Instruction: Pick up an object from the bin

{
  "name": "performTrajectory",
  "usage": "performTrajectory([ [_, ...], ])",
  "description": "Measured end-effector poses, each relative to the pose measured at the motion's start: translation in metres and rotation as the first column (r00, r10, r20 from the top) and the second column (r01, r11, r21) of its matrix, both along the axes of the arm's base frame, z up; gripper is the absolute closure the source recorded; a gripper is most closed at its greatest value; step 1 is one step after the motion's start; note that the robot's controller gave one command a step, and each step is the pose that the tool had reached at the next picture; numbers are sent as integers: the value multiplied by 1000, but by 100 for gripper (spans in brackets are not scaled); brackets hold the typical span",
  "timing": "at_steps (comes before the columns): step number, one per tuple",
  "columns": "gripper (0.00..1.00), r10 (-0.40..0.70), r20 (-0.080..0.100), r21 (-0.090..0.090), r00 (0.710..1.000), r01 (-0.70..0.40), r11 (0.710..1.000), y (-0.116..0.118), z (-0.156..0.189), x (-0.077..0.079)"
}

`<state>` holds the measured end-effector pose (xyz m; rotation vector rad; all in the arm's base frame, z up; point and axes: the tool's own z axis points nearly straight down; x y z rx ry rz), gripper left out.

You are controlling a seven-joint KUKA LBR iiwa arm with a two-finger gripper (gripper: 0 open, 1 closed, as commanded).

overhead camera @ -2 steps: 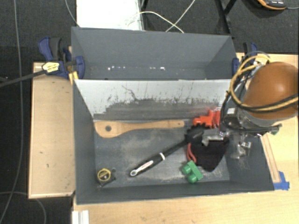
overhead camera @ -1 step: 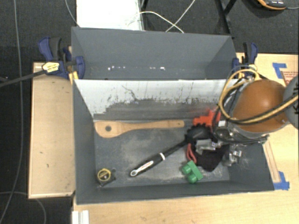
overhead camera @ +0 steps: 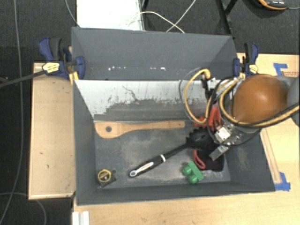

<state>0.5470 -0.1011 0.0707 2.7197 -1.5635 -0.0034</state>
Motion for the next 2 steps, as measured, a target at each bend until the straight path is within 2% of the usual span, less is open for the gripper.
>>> performTrajectory([
  [1, 100, 171, -1, 0, 985, -171, 985, 1, 0, 4],
  [2, 100, 144, 0, 2, 990, -144, 990, 1, 2, 3],
])
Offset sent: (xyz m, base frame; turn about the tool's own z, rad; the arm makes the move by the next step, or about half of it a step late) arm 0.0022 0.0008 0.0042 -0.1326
